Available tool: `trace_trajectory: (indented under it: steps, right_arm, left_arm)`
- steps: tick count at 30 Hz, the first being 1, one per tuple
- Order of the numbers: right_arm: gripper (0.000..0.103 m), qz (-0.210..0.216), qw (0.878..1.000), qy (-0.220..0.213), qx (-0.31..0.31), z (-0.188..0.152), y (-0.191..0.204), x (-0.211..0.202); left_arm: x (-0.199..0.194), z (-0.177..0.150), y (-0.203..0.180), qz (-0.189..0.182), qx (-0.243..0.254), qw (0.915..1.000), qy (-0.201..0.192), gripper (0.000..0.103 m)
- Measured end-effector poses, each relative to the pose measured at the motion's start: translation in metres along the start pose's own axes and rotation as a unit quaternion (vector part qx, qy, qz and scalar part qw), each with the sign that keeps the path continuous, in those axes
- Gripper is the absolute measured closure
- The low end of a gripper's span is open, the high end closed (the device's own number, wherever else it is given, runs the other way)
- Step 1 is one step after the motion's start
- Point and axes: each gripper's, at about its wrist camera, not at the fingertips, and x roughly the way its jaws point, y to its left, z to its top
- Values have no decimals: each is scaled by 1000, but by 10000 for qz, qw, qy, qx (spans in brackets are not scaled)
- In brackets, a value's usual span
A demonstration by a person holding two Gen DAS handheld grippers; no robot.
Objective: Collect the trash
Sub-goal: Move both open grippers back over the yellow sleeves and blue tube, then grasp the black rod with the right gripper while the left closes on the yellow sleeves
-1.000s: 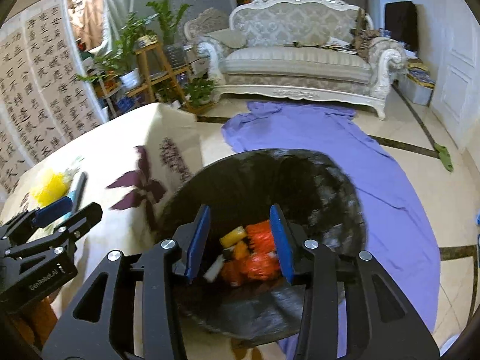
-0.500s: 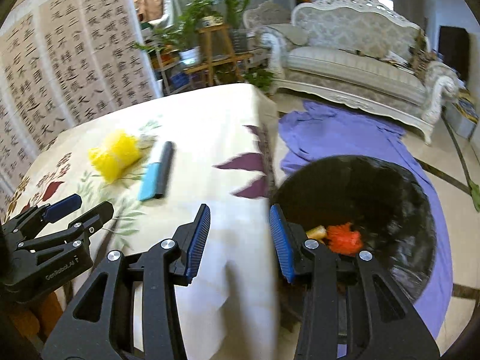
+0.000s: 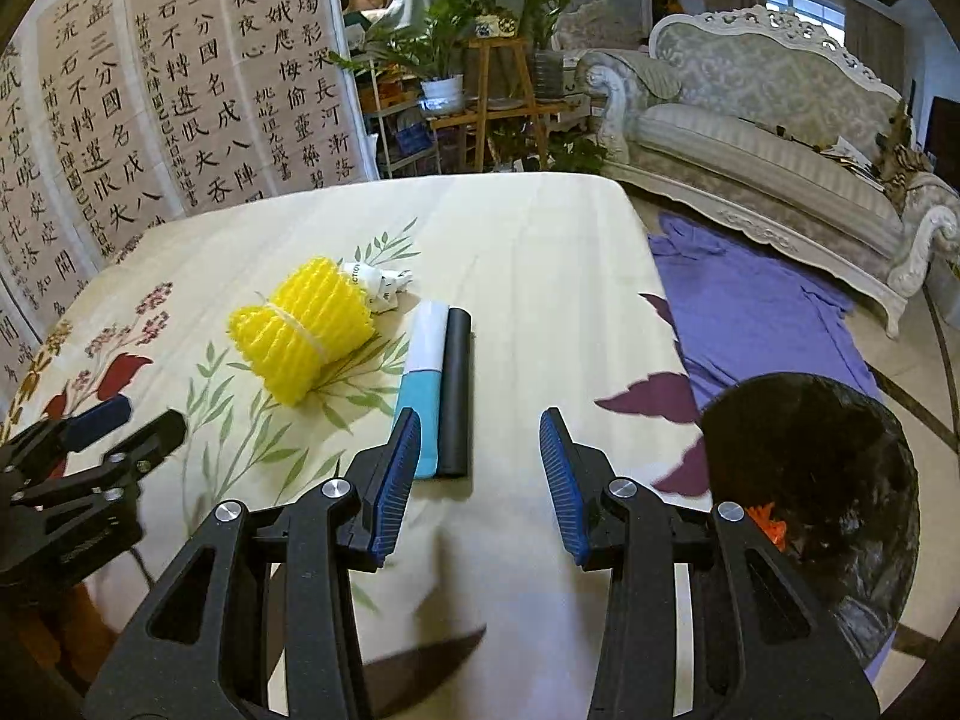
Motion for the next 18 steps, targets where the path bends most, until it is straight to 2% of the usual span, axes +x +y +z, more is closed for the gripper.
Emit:
trace_trajectory:
  steps: [9,12,18]
  right_arm:
    - [65,-123,9997,220,-48,14,2,24]
    - [79,-130,9992,348,-108,16,5,31]
    - [79,-86,9987,484,-129,20,5,40]
  left_arm:
    - [4,6,3,-134,-18,9999,3,38]
    - [5,8,0,-157,16,9999,-4,38]
    - [7,11,-4,-202,31,9998,2,38]
